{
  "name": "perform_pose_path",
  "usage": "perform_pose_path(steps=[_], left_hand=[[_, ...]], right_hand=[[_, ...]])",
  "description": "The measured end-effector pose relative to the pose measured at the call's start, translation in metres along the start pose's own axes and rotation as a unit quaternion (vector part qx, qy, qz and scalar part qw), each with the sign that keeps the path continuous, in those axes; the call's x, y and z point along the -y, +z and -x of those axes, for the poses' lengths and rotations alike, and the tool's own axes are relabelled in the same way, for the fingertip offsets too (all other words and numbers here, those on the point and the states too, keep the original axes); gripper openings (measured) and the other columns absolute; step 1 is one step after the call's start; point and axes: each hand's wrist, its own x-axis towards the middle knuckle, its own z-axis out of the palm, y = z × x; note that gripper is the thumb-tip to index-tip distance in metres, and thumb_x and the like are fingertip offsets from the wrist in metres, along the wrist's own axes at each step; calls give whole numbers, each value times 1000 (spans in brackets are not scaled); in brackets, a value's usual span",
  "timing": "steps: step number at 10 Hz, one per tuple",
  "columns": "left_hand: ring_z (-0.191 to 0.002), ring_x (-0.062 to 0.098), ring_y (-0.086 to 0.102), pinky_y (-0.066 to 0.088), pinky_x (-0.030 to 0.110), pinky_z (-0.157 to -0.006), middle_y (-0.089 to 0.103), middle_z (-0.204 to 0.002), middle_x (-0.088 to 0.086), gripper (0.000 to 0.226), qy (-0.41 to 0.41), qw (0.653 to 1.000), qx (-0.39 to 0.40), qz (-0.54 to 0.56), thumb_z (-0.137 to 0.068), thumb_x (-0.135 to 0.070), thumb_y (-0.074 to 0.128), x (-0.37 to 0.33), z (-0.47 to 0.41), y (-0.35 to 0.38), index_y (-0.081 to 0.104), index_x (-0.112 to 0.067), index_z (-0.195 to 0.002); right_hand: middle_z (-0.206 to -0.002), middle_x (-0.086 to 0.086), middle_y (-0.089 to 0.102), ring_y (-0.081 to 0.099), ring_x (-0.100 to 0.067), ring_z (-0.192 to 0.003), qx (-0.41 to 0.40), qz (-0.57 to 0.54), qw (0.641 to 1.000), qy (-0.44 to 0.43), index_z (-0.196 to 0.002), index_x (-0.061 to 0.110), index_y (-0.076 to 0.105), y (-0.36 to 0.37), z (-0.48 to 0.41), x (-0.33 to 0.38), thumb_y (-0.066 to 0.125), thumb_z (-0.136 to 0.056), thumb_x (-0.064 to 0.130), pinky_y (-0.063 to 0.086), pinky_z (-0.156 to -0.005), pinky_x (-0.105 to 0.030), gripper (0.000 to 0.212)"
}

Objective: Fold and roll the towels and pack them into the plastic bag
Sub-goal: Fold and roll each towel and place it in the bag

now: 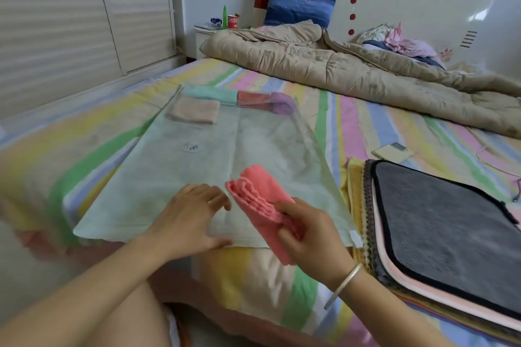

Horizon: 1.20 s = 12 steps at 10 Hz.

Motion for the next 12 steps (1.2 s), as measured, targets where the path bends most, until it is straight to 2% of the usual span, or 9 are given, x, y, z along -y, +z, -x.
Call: perform_pose_path(steps=[3,4,6,7,8,9,10,11,12], left_hand=[[-71,20,56,44,30,-68,60,-71,-2,11,129,986,-96,-34,-72,-28,60,-8,-17,-13,64,-17,-70],[-72,16,55,45,30,-64,60,-73,-6,15,64,987,-131,74,-76,-33,57,3,-29,-34,62,-19,-74],[-78,4,57,51,35,-72,64,-77,-14,11,-23,972,-118,203,-79,-33,61,20,-48,-70,66,-24,-77],[-79,5,59,50,33,-75,65,-75,-16,7,-35,963,-107,244,-75,-32,64,16,-51,-78,67,-26,-74],[-76,7,61,50,34,-73,67,-75,-15,11,-25,960,-87,266,-73,-37,62,10,-53,-85,67,-27,-72],[-76,6,63,52,32,-73,68,-75,-16,9,-13,956,-47,289,-74,-34,63,5,-56,-97,68,-27,-73],[-80,0,63,51,28,-81,69,-79,-19,10,-25,960,45,277,-83,-32,65,18,-73,-116,70,-29,-75],[-85,-1,63,49,26,-82,69,-84,-18,21,-99,969,37,223,-84,-48,58,61,-115,-119,70,-31,-79],[-103,11,60,49,33,-87,65,-105,-17,14,-204,970,-17,128,-90,-39,54,115,-159,-83,65,-32,-96]], right_hand=[[-78,13,59,54,-10,-59,10,-19,999,-35,-94,28,67,-7,-1,-5,49,-74,23,43,-53,-26,28],[-87,21,59,54,-2,-60,25,-12,996,-81,-96,23,71,-12,4,-1,54,-73,19,41,-54,-18,29],[-83,13,62,56,-11,-57,85,165,978,-99,-92,32,68,7,-3,-7,68,-73,28,44,-48,-26,20],[-62,4,52,49,-19,-52,60,153,986,-1,-77,21,63,25,-27,6,54,-76,36,41,-48,-32,18],[-77,-5,67,61,-27,-73,96,53,975,192,-86,18,67,41,-71,27,49,-89,29,51,-69,-33,22],[-115,-15,66,64,-26,-85,178,-105,911,357,-116,7,61,71,-115,7,48,-95,21,55,-81,-32,28],[-126,-3,55,57,-24,-106,172,69,946,268,-128,24,51,107,-174,-26,57,-86,26,48,-95,-37,43],[-133,-3,44,47,-27,-122,63,157,961,218,-135,30,43,110,-203,-48,48,-90,29,42,-97,-39,45],[-144,9,37,40,-17,-128,53,233,960,145,-136,40,41,123,-231,-72,43,-95,34,37,-102,-25,41]])
